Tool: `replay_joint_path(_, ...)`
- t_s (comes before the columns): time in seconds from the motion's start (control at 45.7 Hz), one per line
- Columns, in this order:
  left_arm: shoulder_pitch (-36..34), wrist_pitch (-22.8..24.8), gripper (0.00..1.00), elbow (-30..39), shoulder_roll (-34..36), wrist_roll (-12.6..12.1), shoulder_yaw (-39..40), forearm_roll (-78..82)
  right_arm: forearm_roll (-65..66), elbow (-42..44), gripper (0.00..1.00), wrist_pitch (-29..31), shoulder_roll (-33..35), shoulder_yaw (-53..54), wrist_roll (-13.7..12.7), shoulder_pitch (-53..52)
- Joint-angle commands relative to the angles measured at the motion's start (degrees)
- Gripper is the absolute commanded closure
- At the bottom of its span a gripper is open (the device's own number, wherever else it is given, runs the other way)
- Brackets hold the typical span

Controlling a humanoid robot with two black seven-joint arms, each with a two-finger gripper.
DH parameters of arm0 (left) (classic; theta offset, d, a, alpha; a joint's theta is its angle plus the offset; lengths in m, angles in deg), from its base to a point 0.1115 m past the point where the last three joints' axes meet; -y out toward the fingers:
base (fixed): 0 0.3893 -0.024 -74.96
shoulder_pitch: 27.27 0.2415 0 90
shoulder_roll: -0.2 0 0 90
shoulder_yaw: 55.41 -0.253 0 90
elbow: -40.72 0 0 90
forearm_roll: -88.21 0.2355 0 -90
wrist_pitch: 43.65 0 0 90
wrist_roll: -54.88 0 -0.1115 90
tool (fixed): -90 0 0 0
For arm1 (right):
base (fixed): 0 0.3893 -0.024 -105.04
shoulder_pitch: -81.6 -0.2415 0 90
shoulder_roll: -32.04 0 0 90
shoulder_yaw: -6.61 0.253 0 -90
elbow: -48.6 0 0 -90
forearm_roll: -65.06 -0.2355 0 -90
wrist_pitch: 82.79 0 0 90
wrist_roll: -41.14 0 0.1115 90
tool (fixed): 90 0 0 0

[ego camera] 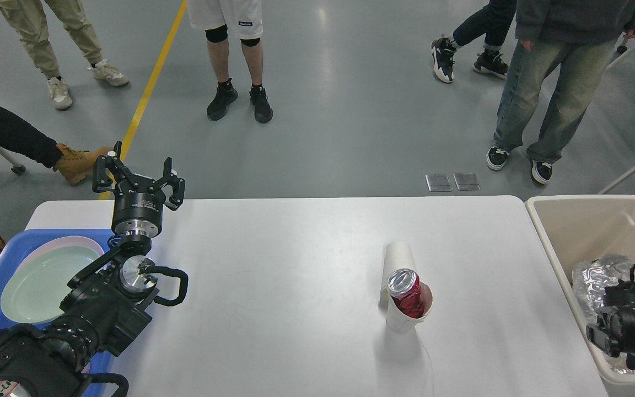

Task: Tidy desktop
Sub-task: 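Lower the foil wrapper into the white bin and release it, then raise the right gripper up out of the bin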

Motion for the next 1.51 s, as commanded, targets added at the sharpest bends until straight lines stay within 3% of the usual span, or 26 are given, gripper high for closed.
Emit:
replay_joint_path(0.0,0.00,-0.05,0.04,0.00,0.00,0.00,0.00,0.00,-0.09,0.17,0.29,-1.59,-0.11,0.72,-0.08,0.00)
replay_joint_path(0.241,0.00,0.04,0.04,0.00,0.00,0.00,0.00,0.00,-0.26,-0.71,0.00,-1.50,0.24,1.78,-0.08,-0.43)
replay_joint_path(0.372,0.00,-0.05,0.04,0.00,0.00,0.00,0.00,0.00,-0.70,-2.99,0.00,-0.71,1.56,5.30,-0.43,-5.26)
replay_joint_path(0.46,0.00,-0.05,0.04,0.00,0.00,0.00,0.00,0.00,-0.88,-7.81,0.00,1.66,7.08,5.21,-0.43,-11.84)
replay_joint_path(0.679,0.00,-0.05,0.04,0.00,0.00,0.00,0.00,0.00,-1.23,-22.41,0.00,13.69,15.18,-0.93,-0.43,-38.11)
replay_joint_path(0.854,0.00,0.04,0.04,0.00,0.00,0.00,0.00,0.00,-1.41,-32.78,0.00,31.00,14.31,-7.79,-0.43,-57.81)
replay_joint_path(1.007,0.00,-0.05,0.04,0.00,-0.08,0.00,0.00,0.00,-3.07,-37.00,0.00,44.19,10.89,-10.78,-0.52,-68.01)
replay_joint_path(1.182,0.00,-0.05,0.04,0.00,0.00,0.00,0.00,0.00,-5.18,-40.61,0.00,44.27,8.68,-12.72,-0.17,-74.70)
replay_joint_path(1.488,0.00,-0.05,0.04,0.00,0.00,0.00,0.00,0.00,-8.35,-40.09,0.00,44.27,9.38,-13.33,-0.43,-74.79)
